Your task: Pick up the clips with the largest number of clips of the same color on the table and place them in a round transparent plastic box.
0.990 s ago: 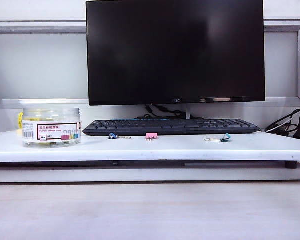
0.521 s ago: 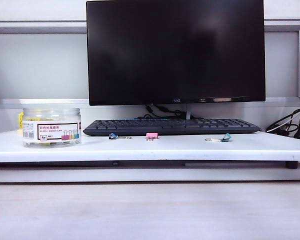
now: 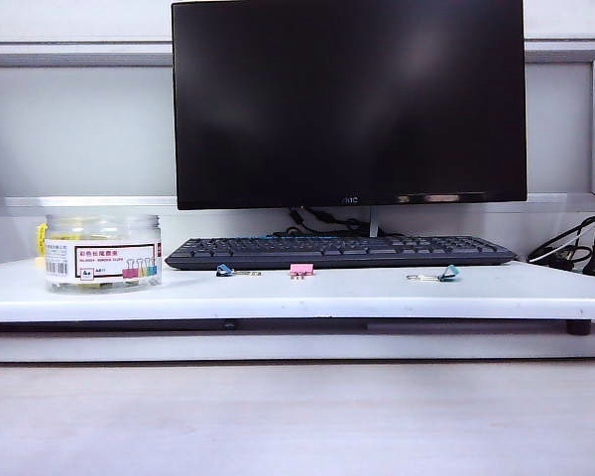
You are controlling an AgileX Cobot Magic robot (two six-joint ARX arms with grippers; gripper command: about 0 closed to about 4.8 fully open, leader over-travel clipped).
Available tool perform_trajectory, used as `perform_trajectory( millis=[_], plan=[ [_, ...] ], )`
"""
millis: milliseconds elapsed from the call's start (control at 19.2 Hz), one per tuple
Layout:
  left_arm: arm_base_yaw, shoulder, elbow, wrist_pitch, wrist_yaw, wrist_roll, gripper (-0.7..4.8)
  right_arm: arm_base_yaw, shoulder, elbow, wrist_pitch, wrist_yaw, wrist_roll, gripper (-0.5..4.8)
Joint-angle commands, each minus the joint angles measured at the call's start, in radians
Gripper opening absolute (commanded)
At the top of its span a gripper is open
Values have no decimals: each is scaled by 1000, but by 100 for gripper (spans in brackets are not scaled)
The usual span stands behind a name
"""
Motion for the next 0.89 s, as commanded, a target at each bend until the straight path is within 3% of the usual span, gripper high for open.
perform_trajectory(
  millis=[52, 156, 260, 469, 885],
  plan=[
    [-1, 1, -82, 48, 0, -28, 182, 0, -121, -153, 5, 50, 100, 197],
    [-1, 2, -159, 97, -30, -103, 182, 0, -172, -294, 46, 51, 198, 151],
    [-1, 2, -228, 179, -27, -146, 182, 0, -176, -397, 116, 40, 266, 147],
    [-1, 1, -307, 232, -26, -97, 178, 1, -175, -562, 298, 40, 309, 133],
    [-1, 1, -417, 233, -56, -108, 178, 5, -176, -716, 373, 78, 317, 101]
  ],
)
